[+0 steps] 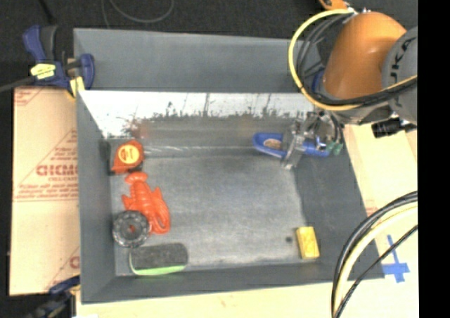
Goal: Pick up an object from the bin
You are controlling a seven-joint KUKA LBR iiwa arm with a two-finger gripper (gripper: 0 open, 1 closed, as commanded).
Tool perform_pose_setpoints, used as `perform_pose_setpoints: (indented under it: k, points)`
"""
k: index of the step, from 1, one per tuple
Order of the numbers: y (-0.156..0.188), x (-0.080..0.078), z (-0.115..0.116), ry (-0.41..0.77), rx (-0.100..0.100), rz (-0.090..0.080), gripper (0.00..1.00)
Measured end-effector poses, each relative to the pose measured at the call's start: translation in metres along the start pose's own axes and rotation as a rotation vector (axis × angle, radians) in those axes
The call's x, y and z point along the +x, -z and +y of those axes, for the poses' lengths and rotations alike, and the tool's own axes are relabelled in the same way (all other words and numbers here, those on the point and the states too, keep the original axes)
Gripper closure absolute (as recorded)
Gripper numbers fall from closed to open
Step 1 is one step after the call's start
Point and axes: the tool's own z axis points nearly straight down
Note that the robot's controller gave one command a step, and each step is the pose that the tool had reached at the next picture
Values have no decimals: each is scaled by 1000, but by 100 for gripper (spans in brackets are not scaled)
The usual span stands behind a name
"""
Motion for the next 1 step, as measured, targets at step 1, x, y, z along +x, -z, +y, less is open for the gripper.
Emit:
perform_pose_setpoints:
  k: [1]
  points:
    - [70, -1, -3, 0, -1, -8, 100]
